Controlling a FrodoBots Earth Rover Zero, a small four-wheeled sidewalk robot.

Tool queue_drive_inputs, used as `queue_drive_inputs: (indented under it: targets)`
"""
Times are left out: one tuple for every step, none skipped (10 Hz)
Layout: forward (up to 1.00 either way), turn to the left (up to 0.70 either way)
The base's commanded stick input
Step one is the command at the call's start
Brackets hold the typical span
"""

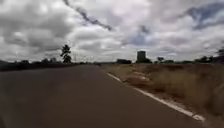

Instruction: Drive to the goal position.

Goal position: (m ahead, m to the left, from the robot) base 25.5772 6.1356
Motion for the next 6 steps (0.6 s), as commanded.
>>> queue_drive_inputs:
  targets:
    - [0.85, 0.00]
    - [0.85, 0.00]
    - [0.85, 0.00]
    - [0.85, 0.00]
    - [0.85, 0.00]
    - [0.85, 0.00]
